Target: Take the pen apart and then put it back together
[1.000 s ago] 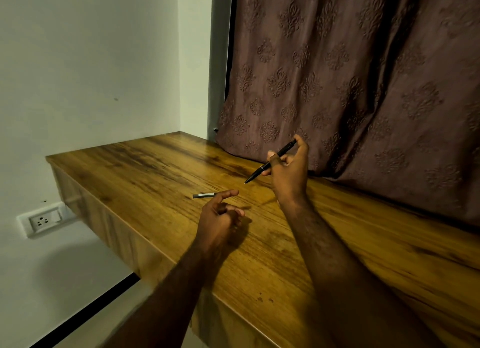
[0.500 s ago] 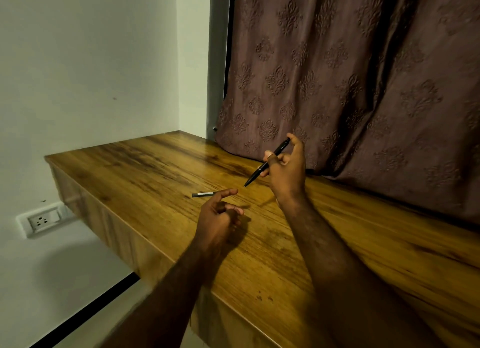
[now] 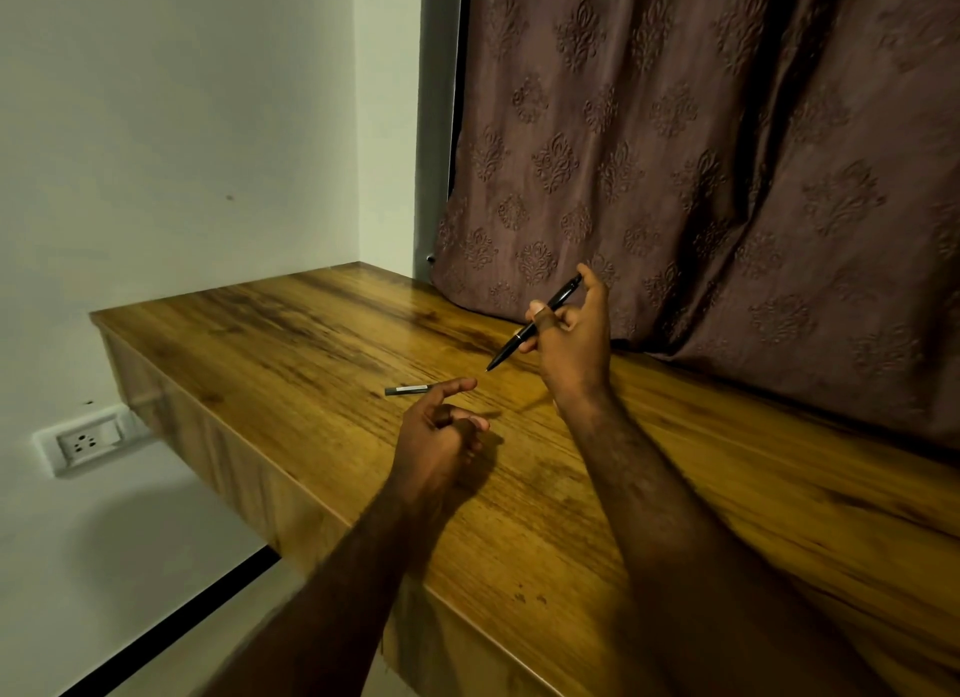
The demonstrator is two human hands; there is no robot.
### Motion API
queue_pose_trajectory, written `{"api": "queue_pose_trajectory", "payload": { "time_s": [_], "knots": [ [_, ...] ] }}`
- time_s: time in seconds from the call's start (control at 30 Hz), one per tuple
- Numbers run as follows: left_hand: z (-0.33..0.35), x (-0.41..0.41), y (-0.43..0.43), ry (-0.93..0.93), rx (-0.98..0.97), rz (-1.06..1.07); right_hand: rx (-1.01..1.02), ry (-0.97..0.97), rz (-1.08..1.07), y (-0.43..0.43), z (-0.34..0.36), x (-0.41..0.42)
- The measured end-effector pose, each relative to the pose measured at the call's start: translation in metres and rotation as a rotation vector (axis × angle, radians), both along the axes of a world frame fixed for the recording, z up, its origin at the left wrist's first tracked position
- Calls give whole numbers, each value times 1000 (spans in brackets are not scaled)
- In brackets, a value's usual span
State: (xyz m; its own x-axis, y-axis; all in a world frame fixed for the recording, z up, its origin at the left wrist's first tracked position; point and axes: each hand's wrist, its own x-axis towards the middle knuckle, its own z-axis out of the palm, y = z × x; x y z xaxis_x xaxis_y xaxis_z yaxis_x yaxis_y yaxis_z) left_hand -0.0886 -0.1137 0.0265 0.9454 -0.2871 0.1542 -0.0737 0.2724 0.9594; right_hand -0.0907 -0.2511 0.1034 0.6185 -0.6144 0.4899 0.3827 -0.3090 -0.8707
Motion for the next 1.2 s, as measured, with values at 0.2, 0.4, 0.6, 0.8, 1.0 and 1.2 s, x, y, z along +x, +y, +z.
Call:
{"api": "queue_pose_trajectory", "payload": {
  "time_s": [0.2, 0.4, 0.6, 0.8, 1.0, 1.2],
  "knots": [
    [-1, 1, 1, -17, 1, -7, -4, 9, 12, -2, 0, -3],
    [-2, 1, 2, -28, -8, -26, -7, -3, 12, 1, -1, -3],
    [-3, 2, 2, -25, -20, -31, 40, 7, 47, 0, -1, -3],
    [-3, 2, 2, -39, -31, -39, 120, 2, 67, -4, -4, -2],
    [-6, 5, 0, -41, -31, -45, 129, 18, 113, -2, -4, -3],
    [-8, 5, 0, -58, -18, -34, 206, -18, 120, -3, -3, -2]
  ]
}}
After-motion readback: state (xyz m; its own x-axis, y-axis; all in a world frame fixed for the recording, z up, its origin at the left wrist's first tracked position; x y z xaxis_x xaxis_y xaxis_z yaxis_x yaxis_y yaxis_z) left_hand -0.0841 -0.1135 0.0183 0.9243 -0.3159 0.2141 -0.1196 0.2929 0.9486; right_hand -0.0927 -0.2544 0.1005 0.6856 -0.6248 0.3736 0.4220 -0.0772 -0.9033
